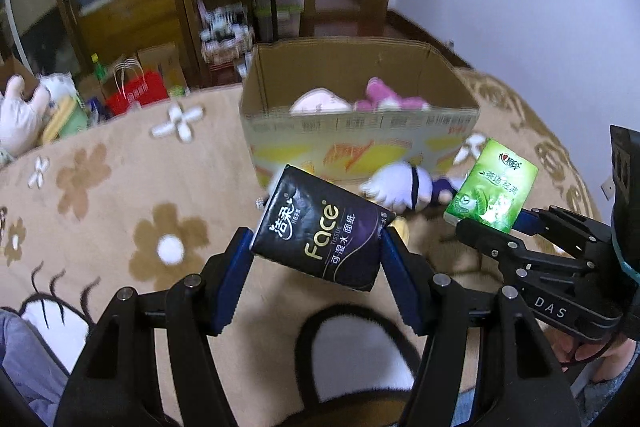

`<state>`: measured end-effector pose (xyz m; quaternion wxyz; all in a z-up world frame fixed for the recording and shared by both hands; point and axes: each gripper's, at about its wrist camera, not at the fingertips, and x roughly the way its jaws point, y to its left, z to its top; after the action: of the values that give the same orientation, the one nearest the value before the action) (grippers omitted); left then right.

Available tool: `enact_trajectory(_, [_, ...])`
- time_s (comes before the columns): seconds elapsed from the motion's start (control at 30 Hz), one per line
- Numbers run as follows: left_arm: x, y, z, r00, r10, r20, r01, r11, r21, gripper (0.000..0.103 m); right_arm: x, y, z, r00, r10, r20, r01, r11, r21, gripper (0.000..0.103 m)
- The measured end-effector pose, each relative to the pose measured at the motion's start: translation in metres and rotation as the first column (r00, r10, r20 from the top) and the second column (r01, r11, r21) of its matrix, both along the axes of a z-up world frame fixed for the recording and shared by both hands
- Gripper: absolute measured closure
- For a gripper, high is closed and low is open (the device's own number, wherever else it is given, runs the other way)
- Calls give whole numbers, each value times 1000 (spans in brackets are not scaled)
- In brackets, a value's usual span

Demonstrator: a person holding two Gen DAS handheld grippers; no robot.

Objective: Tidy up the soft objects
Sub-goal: 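Lift both tissue packs and carry them over the box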

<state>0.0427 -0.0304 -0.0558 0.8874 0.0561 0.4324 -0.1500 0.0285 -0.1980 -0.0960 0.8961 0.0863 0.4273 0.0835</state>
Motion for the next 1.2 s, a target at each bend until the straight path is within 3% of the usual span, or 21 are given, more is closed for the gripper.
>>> enact_trajectory(0.17, [-6,-1,15,993,13,118,-11,1000,-13,40,-1,-6,19,996,-23,92,22,1000,18,55])
enact_trajectory(0.53, [-9,-4,42,945,39,325,-34,999,-20,40,10,-16,54,968,-68,242,65,998,22,55])
enact_trajectory(0.9, [13,-6,52,895,72,439,-45,996,-71,40,42,-19,65,947,-84,310,88,996,1,55])
enact_trajectory(1.2, [48,-16,49,890,48,453,-17,997,-71,40,64,-15,57,951,-50,306,63,998,-31,55])
